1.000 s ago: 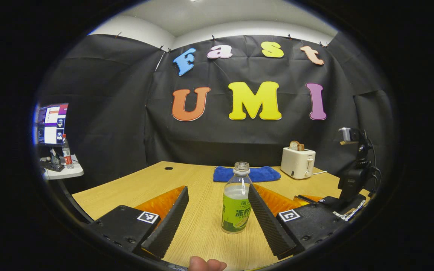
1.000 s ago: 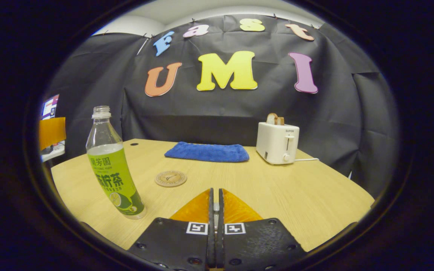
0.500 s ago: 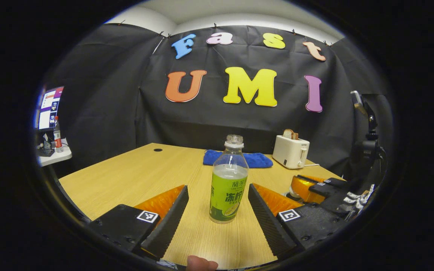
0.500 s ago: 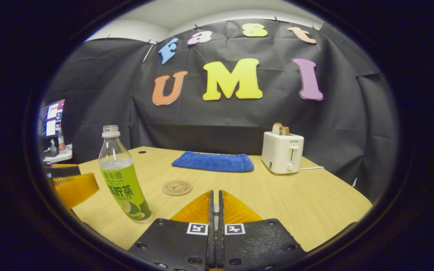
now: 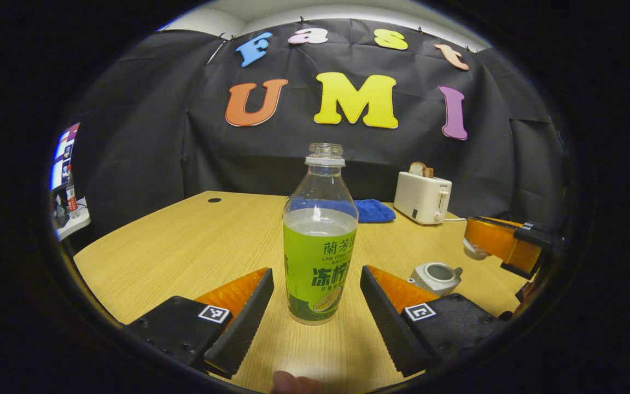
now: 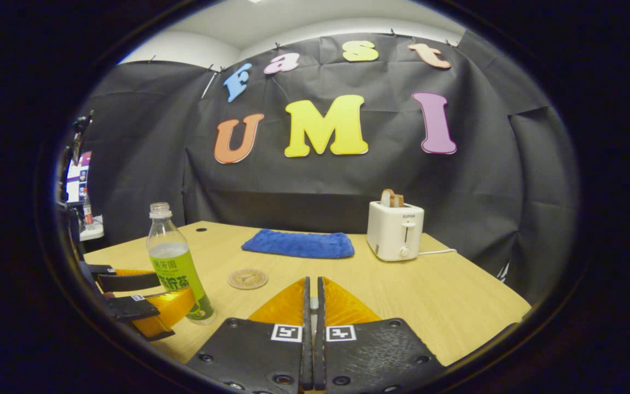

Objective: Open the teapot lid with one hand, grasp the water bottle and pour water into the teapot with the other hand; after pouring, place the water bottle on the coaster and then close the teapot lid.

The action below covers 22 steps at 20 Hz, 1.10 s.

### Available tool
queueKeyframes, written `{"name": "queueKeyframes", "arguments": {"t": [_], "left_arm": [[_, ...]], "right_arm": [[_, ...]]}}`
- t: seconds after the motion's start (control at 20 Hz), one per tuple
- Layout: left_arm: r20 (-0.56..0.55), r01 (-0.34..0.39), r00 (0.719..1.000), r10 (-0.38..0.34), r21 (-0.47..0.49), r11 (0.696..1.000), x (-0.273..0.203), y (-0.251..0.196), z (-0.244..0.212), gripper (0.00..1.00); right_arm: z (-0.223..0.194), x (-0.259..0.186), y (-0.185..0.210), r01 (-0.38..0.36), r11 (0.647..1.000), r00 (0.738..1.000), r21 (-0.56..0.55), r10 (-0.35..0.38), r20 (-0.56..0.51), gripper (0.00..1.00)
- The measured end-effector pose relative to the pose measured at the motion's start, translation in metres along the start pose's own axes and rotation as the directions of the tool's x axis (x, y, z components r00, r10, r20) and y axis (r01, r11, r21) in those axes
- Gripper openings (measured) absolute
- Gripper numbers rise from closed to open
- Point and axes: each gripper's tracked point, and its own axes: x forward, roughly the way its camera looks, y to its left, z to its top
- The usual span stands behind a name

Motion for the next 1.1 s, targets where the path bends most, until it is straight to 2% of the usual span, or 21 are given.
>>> {"name": "queueKeyframes", "arguments": {"t": [0.3, 0.4, 0.45, 0.55, 0.7, 0.95, 1.05, 1.1], "left_arm": [[-0.032, -0.011, 0.999, 0.011, 0.004, 1.0, 0.012, -0.002, -0.007, 1.0], [-0.039, -0.015, 0.999, 0.015, 0.008, 1.0, 0.015, 0.002, -0.008, 0.94], [-0.042, -0.018, 0.999, 0.018, 0.01, 1.0, 0.016, 0.002, -0.01, 0.87], [-0.043, -0.022, 0.999, 0.024, 0.033, 0.999, 0.016, 0.001, -0.01, 0.8], [-0.074, -0.04, 0.996, 0.047, 0.097, 0.995, 0.013, 0.004, -0.008, 0.77], [-0.072, -0.089, 0.991, 0.116, 0.301, 0.949, 0.002, 0.019, 0.009, 0.74], [-0.079, -0.099, 0.987, 0.142, 0.403, 0.91, -0.002, 0.023, 0.017, 0.74], [-0.075, -0.104, 0.985, 0.156, 0.467, 0.878, -0.004, 0.026, 0.023, 0.74]], "right_arm": [[0.003, -0.004, -0.011, 0.009, 1.0, 1.0, 0.003, -0.009, 0.004, 0.01], [0.003, -0.006, -0.014, 0.007, 1.0, 1.0, 0.002, -0.007, 0.004, 0.01], [0.002, -0.007, -0.015, 0.006, 1.0, 1.0, 0.003, -0.006, 0.004, 0.01], [0.002, -0.009, -0.019, 0.004, 1.0, 1.0, 0.008, -0.004, 0.005, 0.01], [0.004, -0.01, -0.028, 0.005, 1.0, 1.0, 0.022, -0.005, 0.008, 0.01], [0.006, -0.013, -0.042, -0.001, 1.0, 1.0, 0.03, 0.0, 0.015, 0.01], [0.006, -0.016, -0.048, -0.005, 1.0, 1.0, 0.03, 0.004, 0.014, 0.01], [0.006, -0.017, -0.052, -0.005, 1.0, 1.0, 0.03, 0.004, 0.015, 0.0]]}}
